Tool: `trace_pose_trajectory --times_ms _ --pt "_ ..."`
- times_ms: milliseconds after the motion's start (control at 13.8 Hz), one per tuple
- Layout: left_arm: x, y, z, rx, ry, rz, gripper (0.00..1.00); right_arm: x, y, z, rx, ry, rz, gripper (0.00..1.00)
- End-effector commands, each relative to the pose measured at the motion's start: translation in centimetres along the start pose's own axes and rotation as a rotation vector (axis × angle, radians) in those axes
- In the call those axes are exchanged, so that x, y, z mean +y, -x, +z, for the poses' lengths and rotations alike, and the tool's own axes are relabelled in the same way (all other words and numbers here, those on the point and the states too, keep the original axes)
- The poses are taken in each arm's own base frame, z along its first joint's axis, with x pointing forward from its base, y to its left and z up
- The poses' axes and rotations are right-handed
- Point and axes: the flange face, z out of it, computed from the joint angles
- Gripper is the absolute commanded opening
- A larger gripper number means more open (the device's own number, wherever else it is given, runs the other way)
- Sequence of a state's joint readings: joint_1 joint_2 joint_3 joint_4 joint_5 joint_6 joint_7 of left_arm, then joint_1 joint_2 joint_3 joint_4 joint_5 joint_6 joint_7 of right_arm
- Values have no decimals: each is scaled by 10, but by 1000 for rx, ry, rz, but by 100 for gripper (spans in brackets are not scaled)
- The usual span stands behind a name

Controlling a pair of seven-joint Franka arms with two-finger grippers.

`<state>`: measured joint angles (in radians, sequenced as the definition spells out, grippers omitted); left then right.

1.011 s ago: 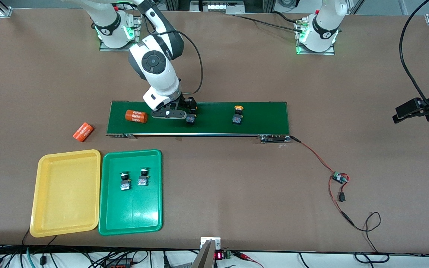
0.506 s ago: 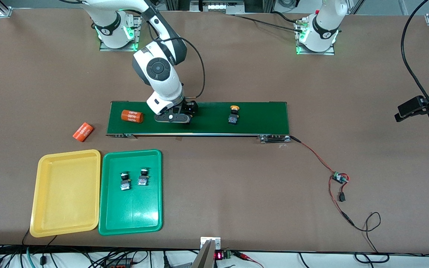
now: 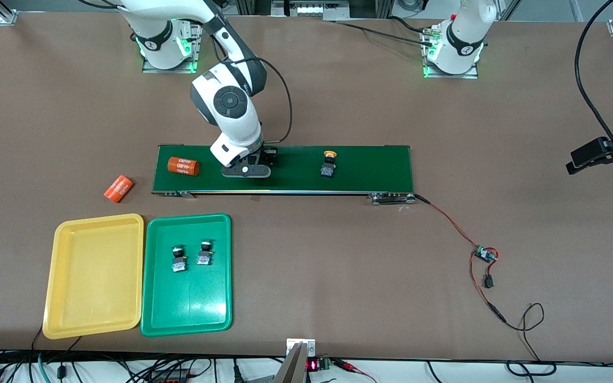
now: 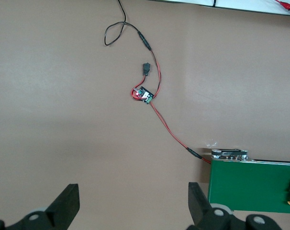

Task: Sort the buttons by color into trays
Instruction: 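Lift and carry the button with the right gripper to the yellow tray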

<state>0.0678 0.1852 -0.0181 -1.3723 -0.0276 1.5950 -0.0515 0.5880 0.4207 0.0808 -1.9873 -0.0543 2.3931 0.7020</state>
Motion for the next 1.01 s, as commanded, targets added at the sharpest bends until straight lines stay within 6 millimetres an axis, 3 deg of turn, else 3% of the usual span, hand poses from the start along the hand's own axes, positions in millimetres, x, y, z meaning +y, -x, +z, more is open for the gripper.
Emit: trace_pose_trajectory --times_ms 0,289,361,722,939 --pt "-4 4 -6 0 -21 16 100 -2 -5 1 12 1 -23 56" --pt "-5 4 -5 -1 -20 14 100 6 -11 -3 16 2 -18 14" --pt "-5 4 -5 -1 -20 14 100 7 -15 -10 28 -5 -30 10" --pt "-5 2 -5 8 -21 14 100 29 -54 -72 -24 49 -27 9" --pt "-5 2 -4 6 -21 14 100 82 -99 -117 -22 123 -57 9"
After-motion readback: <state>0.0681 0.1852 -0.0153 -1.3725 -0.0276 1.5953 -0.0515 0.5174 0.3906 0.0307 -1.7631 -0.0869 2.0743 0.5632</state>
